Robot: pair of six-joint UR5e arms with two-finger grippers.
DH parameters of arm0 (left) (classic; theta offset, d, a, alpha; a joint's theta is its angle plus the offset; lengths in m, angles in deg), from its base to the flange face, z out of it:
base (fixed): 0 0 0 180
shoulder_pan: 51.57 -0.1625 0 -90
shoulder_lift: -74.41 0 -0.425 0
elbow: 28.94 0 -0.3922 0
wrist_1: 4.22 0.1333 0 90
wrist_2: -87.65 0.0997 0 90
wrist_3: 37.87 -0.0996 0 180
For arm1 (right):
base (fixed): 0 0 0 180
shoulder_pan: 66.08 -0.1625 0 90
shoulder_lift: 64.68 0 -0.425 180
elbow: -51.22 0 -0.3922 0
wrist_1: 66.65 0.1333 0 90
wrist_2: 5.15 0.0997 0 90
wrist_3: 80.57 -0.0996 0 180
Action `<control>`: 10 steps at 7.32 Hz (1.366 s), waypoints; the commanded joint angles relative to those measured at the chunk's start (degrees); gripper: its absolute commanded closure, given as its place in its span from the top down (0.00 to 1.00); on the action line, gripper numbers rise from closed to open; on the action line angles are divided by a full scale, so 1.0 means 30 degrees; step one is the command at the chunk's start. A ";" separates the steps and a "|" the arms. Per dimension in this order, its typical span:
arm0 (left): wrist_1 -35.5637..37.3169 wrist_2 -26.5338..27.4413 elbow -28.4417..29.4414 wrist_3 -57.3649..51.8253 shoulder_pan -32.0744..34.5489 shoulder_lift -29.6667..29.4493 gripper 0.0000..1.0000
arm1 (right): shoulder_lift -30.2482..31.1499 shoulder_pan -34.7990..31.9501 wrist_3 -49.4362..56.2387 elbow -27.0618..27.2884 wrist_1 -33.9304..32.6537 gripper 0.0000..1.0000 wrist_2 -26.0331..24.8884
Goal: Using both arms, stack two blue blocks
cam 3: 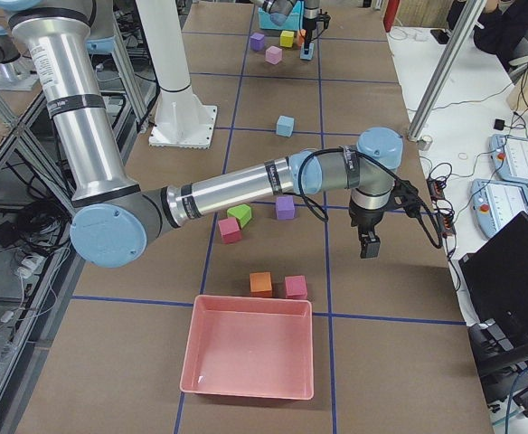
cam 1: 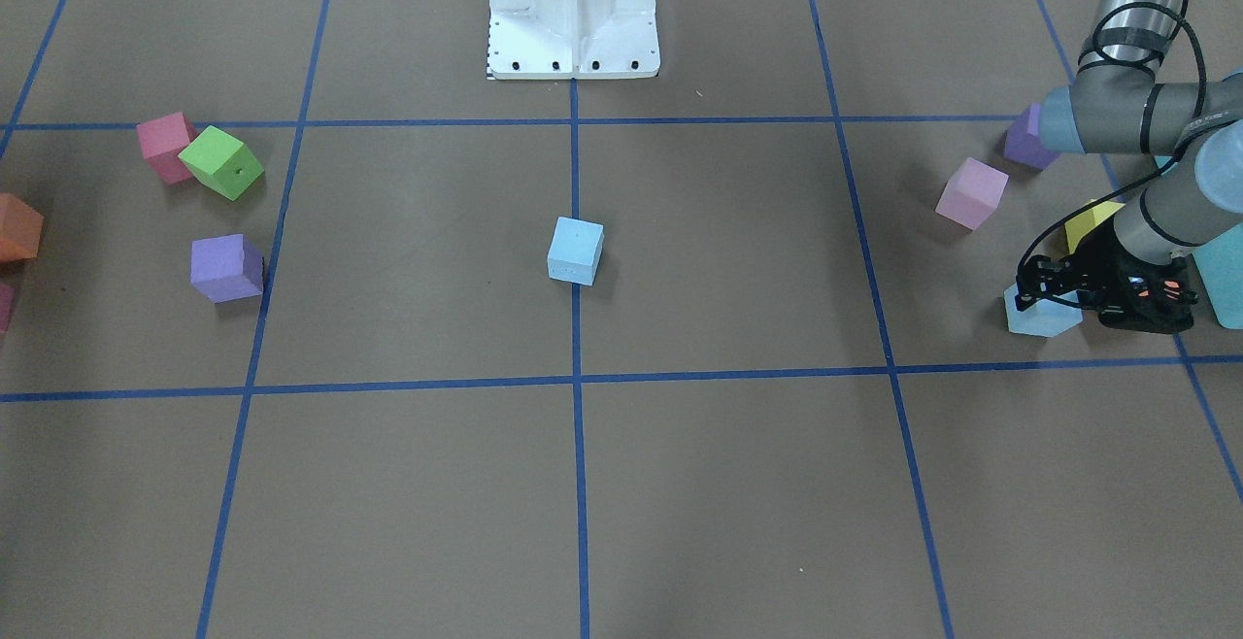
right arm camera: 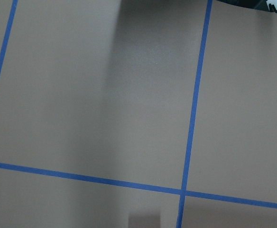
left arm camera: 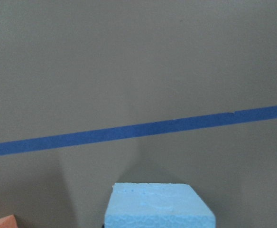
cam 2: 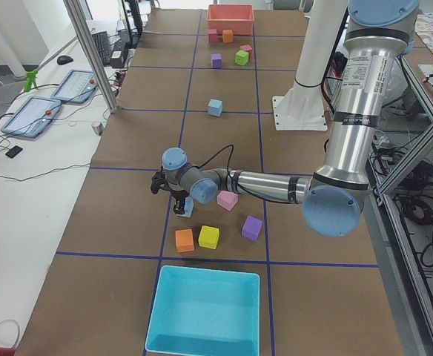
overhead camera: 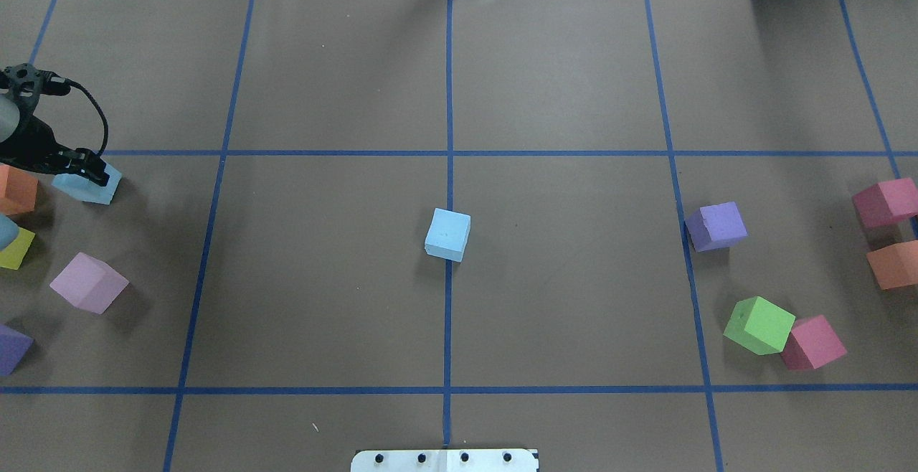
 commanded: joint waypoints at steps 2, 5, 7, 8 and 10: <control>0.7503 -0.1095 -0.3656 0.1187 0.0045 -0.3499 0.63 | 0.0044 0.0000 -0.0037 0.0032 0.0000 1.00 -0.0001; 0.9382 -0.0135 -0.5249 0.6946 -0.2229 -0.6963 0.63 | 0.0044 0.0000 -0.0066 -0.0027 0.0029 1.00 -0.0001; 1.0229 0.0573 -0.4989 0.9915 -0.4485 -0.9541 0.63 | 0.0015 0.0000 -0.0066 -0.0027 0.0029 1.00 -0.0030; 1.0378 0.2055 -0.4958 1.1030 -0.5714 -1.0191 0.63 | 0.0015 0.0000 -0.0066 -0.0027 0.0029 1.00 -0.0030; 1.0438 0.2598 -0.2747 1.1947 -0.6722 -1.2964 0.63 | 0.0015 0.0000 -0.0095 -0.0027 0.0058 1.00 -0.0030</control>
